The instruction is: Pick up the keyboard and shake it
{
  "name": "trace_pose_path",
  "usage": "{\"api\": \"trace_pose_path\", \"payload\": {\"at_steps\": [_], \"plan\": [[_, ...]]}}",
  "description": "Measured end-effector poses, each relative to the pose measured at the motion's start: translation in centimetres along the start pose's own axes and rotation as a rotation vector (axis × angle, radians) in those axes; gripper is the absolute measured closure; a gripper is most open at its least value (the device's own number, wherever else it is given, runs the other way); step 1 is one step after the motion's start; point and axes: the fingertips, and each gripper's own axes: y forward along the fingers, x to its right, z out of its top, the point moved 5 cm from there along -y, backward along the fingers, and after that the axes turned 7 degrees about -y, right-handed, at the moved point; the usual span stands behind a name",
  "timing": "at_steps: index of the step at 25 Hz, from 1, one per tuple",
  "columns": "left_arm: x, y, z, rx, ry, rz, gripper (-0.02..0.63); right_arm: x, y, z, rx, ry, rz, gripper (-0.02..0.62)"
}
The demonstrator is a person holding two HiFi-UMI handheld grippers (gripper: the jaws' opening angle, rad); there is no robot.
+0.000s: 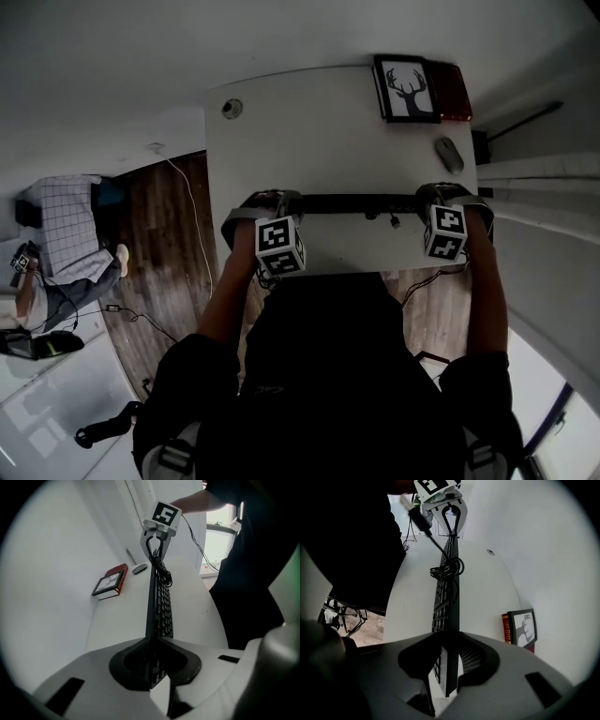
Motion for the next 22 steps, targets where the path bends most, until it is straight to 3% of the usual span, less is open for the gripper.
{"api": "trace_pose_path", "payload": {"at_steps": [10,15,18,22], "plan": [[-2.1,2.3,-0.1,-0.043,-0.038,0.006,0.568,3.2,1.9,-0.9,0.054,-0.039,0.021,0.475],[-1.1,5.6,-1.6,-0.092,-0.085,-0.046,0.584,3.4,5.5,-0.7,0.082,-0.037,0.155,0.488],[-1.2,6.8,-2.0,-0.081,-0.13,-0.066,0.606,4.0,6.2,-0.1,0.095,-0.087,0.115,0.577],[-1.4,7.6,-2.6,-0.09,-0.153,-0.082,0.606,4.4,6.7,1.1,0.147,-0.068,0.135,0.577]]}}
